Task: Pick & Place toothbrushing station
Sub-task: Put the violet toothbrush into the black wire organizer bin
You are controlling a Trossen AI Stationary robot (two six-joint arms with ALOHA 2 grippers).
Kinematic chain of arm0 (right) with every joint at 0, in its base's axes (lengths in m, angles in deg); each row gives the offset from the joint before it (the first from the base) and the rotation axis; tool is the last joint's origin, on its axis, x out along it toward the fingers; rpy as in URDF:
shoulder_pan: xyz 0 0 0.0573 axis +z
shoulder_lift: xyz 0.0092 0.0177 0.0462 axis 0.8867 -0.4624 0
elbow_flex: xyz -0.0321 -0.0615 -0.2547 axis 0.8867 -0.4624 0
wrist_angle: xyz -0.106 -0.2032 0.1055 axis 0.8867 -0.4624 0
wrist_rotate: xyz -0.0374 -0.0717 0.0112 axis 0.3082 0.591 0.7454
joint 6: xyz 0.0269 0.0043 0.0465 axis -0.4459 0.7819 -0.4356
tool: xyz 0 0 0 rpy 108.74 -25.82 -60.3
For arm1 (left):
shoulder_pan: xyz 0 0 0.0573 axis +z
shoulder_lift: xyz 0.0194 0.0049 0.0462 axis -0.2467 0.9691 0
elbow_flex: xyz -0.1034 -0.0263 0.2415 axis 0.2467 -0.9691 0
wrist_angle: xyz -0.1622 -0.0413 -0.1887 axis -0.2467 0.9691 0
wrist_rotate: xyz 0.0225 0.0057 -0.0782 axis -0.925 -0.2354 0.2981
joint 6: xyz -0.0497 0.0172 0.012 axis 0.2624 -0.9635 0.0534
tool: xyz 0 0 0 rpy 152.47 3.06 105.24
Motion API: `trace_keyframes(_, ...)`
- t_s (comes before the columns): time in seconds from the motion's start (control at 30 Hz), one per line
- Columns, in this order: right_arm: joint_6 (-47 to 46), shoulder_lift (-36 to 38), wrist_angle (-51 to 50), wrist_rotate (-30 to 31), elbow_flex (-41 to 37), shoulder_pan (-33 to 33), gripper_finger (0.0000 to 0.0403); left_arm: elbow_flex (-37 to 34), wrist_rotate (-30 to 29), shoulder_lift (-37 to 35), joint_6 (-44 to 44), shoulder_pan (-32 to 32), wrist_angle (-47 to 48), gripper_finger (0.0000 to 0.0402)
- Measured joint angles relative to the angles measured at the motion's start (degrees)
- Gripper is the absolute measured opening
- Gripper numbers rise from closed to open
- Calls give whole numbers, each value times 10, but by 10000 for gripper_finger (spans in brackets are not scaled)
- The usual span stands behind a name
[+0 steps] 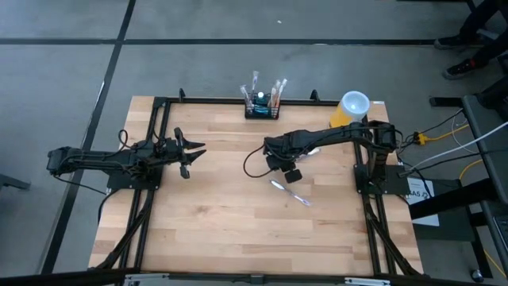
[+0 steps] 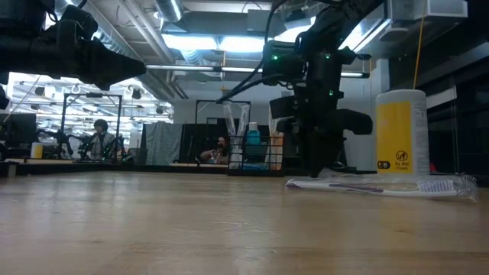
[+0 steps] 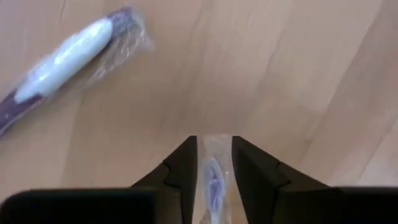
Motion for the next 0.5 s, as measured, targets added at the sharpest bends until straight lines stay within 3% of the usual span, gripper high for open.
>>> trace_keyframes(0.2,-19,0,3,-15,0,-5,10,0,0,0,0,0,0,100)
trace_keyframes(0.5,-63,0,-33,15,40,4,3,0,0,0,0,0,0,100)
